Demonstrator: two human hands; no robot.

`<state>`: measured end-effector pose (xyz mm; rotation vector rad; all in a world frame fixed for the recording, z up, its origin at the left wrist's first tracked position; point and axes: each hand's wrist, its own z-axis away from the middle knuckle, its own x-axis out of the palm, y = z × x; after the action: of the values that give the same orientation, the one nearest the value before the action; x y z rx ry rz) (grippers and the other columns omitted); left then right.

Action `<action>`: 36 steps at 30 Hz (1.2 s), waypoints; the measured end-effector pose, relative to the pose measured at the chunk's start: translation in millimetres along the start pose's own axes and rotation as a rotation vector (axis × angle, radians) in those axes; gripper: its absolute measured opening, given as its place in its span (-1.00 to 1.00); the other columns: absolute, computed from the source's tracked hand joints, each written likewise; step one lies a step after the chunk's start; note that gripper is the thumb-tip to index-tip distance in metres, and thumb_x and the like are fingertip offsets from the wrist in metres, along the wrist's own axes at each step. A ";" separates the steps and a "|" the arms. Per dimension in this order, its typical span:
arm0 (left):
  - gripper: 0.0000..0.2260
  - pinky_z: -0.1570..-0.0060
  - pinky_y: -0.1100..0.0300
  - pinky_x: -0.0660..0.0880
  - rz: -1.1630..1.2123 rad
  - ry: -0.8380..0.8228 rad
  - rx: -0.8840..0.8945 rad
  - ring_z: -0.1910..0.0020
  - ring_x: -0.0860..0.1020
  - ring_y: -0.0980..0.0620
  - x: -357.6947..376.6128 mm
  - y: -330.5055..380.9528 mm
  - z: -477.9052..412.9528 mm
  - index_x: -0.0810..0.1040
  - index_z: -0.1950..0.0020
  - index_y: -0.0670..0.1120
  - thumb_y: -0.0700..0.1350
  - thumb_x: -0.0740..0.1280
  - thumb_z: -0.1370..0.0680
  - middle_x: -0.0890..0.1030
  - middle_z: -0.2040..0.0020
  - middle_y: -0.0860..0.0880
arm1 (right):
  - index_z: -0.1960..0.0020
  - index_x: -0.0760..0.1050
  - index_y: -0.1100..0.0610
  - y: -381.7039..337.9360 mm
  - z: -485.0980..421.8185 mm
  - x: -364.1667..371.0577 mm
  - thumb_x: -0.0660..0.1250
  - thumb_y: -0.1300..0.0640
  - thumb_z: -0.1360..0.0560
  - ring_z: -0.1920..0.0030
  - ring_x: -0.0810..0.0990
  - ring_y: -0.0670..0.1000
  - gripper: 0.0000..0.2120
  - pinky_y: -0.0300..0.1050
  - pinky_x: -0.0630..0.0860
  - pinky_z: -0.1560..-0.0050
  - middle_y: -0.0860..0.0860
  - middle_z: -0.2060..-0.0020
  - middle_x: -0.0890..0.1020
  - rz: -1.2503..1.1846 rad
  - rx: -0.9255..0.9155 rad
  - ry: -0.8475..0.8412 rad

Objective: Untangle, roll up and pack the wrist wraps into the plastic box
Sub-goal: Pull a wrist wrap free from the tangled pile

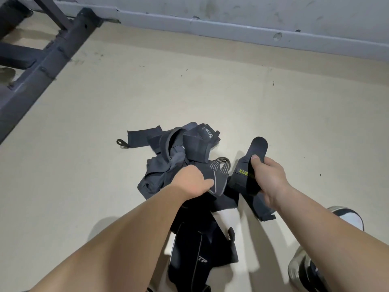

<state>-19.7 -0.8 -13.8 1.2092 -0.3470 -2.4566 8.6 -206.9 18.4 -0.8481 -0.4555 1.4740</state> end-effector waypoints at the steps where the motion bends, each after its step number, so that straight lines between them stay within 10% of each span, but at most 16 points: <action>1: -0.44 0.35 0.06 0.23 -0.048 -0.077 0.020 0.41 0.27 -0.02 1.5 0.6 2.3 0.22 0.43 -0.12 0.14 0.31 -0.64 0.27 0.42 -0.05 | 0.08 0.52 0.15 0.9 1.2 0.2 0.27 -0.02 -0.70 0.19 0.48 0.08 -0.72 -0.12 0.45 0.16 0.02 0.19 0.54 0.005 0.002 0.000; 6: -0.45 0.37 0.12 0.28 -0.036 -0.202 -0.070 0.44 0.33 0.02 -2.0 -11.2 3.4 0.31 0.36 -0.06 0.27 0.53 -0.44 0.34 0.40 0.00 | 0.05 0.57 0.08 0.9 4.1 -0.3 0.27 0.00 -0.71 0.22 0.57 0.05 -0.76 -0.14 0.47 0.24 0.01 0.17 0.61 -0.008 0.012 -0.018; 13: -0.02 -0.22 0.01 0.56 -0.158 -0.202 -0.340 -0.32 0.58 -0.12 14.4 -29.3 1.2 0.33 -0.52 -0.09 0.49 0.47 -0.32 0.55 -0.37 -0.03 | -0.01 0.59 0.08 7.2 -0.2 1.1 0.28 0.01 -0.71 0.18 0.64 0.08 -0.79 -0.14 0.53 0.26 0.05 0.11 0.67 -0.034 0.079 -0.032; 24: -0.36 -0.22 -0.09 0.55 0.118 0.069 -0.295 -0.32 0.53 -0.13 31.7 -31.8 -5.8 0.37 -0.41 0.03 0.32 0.43 -0.47 0.48 -0.33 0.00 | -0.07 0.67 0.10 9.4 6.4 9.8 0.35 0.02 -0.68 0.17 0.73 0.09 -0.82 -0.07 0.66 0.09 0.07 0.11 0.79 -0.003 0.100 -0.197; 29: -0.79 -0.04 0.00 0.55 0.343 0.159 -0.220 0.05 0.55 -0.06 39.1 -44.3 -9.7 0.48 -0.08 -0.01 0.03 0.41 -0.55 0.57 0.06 0.04 | -0.08 0.66 0.10 11.3 5.3 4.1 0.36 0.02 -0.68 0.23 0.74 0.07 -0.82 -0.11 0.62 0.21 0.05 0.15 0.78 -0.035 0.101 -0.169; 33: -0.96 0.11 0.06 0.61 0.508 -0.184 -0.257 0.22 0.58 -0.13 27.2 -35.7 -3.7 0.49 0.09 -0.16 -0.23 0.30 -0.56 0.57 0.16 -0.13 | -0.07 0.64 0.10 12.8 0.8 2.3 0.35 0.03 -0.68 0.25 0.69 0.09 -0.83 -0.17 0.57 0.31 0.07 0.15 0.73 -0.064 0.111 -0.080; 36: -0.78 0.00 -0.01 0.68 0.101 -0.310 -0.257 -0.02 0.72 -0.24 5.3 -22.9 -7.5 0.61 -0.17 -0.20 -0.21 0.28 -0.57 0.68 -0.10 -0.23 | -0.03 0.63 0.11 5.8 -5.2 6.0 0.34 0.04 -0.68 0.27 0.68 0.11 -0.83 -0.18 0.59 0.39 0.10 0.15 0.72 -0.051 0.085 -0.070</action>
<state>-21.8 17.1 -30.7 0.6921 -0.1614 -2.5059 9.1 -202.8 9.5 -0.7143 -0.4603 1.4693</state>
